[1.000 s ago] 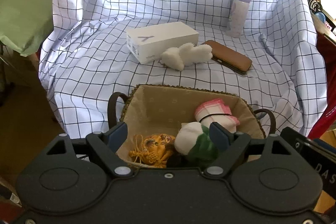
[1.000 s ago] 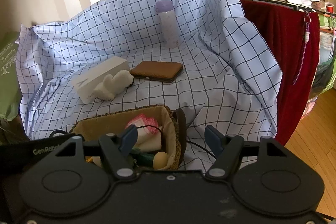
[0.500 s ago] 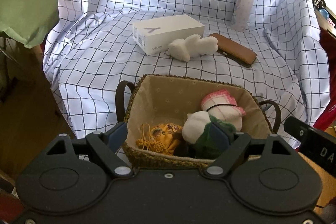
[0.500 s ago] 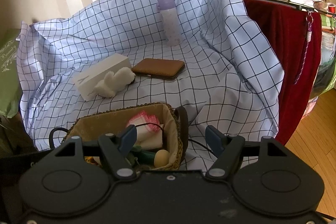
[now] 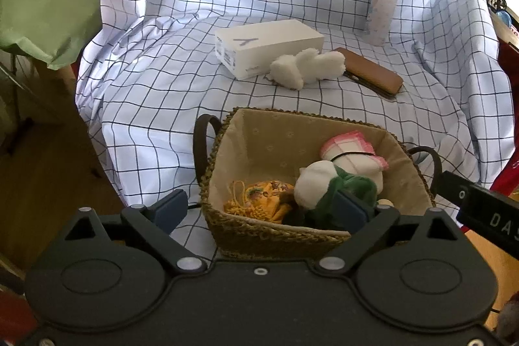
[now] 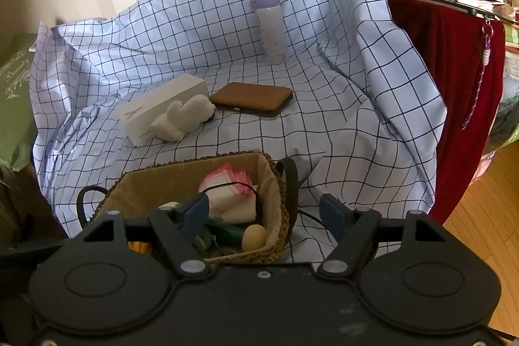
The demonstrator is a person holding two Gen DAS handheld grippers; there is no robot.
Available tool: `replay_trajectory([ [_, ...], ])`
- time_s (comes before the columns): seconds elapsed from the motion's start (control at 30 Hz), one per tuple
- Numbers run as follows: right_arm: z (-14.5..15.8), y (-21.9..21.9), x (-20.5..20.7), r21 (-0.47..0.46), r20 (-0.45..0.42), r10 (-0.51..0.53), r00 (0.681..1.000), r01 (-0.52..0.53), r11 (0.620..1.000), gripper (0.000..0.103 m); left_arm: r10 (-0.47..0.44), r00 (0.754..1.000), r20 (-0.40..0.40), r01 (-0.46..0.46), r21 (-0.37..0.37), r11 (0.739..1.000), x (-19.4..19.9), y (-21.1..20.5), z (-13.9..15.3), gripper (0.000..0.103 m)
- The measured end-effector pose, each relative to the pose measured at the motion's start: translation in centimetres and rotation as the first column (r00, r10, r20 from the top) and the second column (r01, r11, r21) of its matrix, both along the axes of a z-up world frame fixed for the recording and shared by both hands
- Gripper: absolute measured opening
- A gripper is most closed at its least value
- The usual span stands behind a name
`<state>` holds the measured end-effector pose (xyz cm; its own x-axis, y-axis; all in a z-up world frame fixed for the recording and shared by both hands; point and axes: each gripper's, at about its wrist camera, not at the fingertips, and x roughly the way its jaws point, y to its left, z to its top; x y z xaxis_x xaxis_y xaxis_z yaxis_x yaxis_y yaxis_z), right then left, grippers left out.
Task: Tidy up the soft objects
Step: 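Raise both open tools from the basket and move back toward the sheet, then grasp the black round cap with the right tool while the left tool reaches the white plush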
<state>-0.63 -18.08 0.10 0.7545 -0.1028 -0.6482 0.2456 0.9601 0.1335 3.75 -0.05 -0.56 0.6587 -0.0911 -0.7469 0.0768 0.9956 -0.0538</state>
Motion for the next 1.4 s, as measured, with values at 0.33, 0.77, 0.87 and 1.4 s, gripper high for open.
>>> replay_trajectory([
  [0.33,0.1,0.0,1.2,-0.014,0.007,0.041,0.999,-0.041,0.999,0.087,0.001,1.000,0.005,-0.001,-0.002,1.000,1.1,-0.1,-0.3,0.099],
  [0.77,0.3,-0.5,5.7,-0.017,-0.014,0.074,0.997,-0.074,0.997,0.094,-0.005,1.000,0.008,0.005,0.004,1.000,3.7,0.1,-0.3,0.099],
  [0.87,0.3,-0.9,7.3,-0.003,-0.032,0.083,0.996,-0.084,0.997,0.094,-0.017,1.000,0.002,0.017,0.007,1.000,4.6,0.0,-0.3,0.099],
  [1.4,-0.4,-1.5,18.1,-0.015,-0.089,0.115,0.989,-0.116,0.993,0.094,-0.063,0.997,-0.047,0.063,0.010,0.998,11.5,-1.0,-0.6,0.099],
])
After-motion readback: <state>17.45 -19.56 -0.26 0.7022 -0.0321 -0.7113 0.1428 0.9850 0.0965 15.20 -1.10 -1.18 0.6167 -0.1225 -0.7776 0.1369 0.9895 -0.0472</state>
